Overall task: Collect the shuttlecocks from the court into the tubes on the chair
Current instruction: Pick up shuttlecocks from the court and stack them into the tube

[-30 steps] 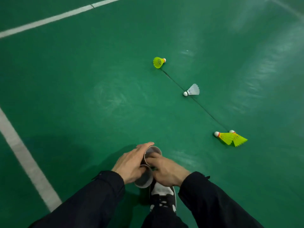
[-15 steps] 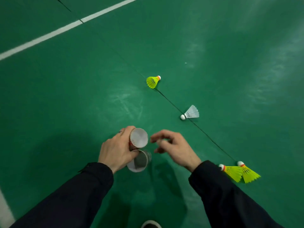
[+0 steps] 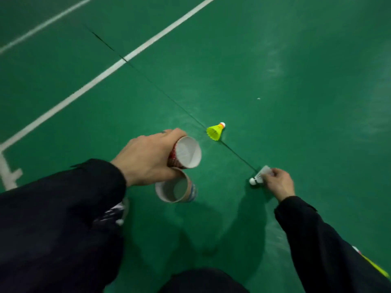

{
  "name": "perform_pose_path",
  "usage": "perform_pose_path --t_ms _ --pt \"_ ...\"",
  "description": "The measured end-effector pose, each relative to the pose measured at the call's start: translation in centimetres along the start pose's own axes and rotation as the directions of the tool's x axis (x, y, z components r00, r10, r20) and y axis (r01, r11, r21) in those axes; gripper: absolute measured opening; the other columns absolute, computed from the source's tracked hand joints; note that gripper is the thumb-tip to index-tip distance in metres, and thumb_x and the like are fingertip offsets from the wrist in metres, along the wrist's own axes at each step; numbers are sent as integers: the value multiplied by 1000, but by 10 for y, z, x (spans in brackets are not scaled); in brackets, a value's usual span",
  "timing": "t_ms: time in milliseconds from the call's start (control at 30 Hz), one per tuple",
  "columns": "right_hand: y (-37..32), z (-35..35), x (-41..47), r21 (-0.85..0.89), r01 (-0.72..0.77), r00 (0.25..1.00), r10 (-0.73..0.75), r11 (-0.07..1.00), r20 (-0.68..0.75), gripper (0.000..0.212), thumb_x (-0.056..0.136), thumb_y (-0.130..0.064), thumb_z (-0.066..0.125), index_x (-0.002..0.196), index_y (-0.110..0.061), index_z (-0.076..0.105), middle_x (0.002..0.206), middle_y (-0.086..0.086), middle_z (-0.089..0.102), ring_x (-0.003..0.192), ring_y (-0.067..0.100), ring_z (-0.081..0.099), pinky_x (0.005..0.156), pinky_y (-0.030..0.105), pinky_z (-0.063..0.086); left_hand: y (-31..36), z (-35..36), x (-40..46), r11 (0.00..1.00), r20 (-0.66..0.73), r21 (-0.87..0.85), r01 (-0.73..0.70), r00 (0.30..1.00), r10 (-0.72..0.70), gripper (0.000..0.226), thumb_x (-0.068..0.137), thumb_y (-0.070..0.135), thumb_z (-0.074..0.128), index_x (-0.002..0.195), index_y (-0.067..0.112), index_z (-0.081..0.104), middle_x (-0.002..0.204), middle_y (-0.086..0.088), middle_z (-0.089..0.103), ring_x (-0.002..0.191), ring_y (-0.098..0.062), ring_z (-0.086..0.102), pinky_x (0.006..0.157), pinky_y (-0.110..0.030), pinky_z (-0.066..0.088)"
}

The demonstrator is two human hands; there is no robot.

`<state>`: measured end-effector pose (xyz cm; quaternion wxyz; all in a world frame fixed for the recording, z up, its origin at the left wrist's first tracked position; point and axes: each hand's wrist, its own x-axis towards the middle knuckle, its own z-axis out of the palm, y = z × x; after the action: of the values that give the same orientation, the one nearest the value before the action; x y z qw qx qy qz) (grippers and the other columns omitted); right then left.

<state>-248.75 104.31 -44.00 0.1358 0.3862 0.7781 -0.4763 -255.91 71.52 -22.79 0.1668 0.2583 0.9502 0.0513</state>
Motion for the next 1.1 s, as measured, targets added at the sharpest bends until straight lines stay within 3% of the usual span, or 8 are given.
perform_pose_path --t_ms 167,333,433,600,733,900,1000,1100 --pt "-50 -3 -70 482 400 916 -325 780 -234 9 91 -10 73 95 -17 74 94 3 76 85 14 68 82 28 57 2 43 78 985 41 30 -172 985 170 71 74 58 75 131 39 36 116 10 62 87 -23 65 73 -37 53" --pt "-86 -3 -106 6 674 730 -665 739 -156 8 90 -18 74 97 -21 75 85 -25 69 71 -8 60 68 9 44 40 71 131 909 81 -97 -405 907 412 67 75 58 71 131 43 36 119 14 60 86 -21 64 74 -39 53" --pt "-92 -3 -107 -287 542 839 -530 790 127 36 86 -25 58 120 -36 60 110 -18 69 79 1 57 75 17 46 50 75 151 832 23 -97 -546 835 550 65 74 55 70 128 42 37 121 15 59 88 -21 67 72 -41 56" --pt "-111 10 -103 -447 400 916 -339 800 213 16 85 -22 52 90 -30 39 87 -8 50 79 24 49 70 39 45 48 91 173 686 46 4 -727 686 726 69 72 48 71 131 37 38 126 11 58 84 -27 70 63 -44 57" --pt "-116 25 -106 -283 332 933 -357 900 -43 37 85 -20 57 118 -35 58 117 -15 64 77 -9 53 79 26 42 28 88 185 718 33 -121 -685 720 693 67 73 51 72 130 40 37 123 11 58 87 -26 68 69 -43 56" --pt "-143 49 -115 -354 384 922 -339 853 185 21 86 -8 50 97 -26 49 85 -11 52 74 19 46 68 33 38 0 79 167 758 12 -202 -620 773 635 67 72 52 68 131 40 39 126 12 57 90 -30 67 70 -46 56" --pt "-126 40 -116 66 355 934 -350 933 -66 41 89 1 55 114 -28 68 95 -18 73 70 15 64 67 28 53 -11 84 169 841 24 -264 -472 868 495 74 68 57 70 133 41 38 121 12 59 95 -26 63 78 -42 54" --pt "-77 22 -94 345 256 911 -106 903 -399 37 94 8 54 105 -24 70 100 -1 76 65 11 65 64 29 54 -22 92 167 854 51 -277 -441 881 471 75 58 60 63 127 38 47 109 9 59 95 -22 50 82 -41 48"
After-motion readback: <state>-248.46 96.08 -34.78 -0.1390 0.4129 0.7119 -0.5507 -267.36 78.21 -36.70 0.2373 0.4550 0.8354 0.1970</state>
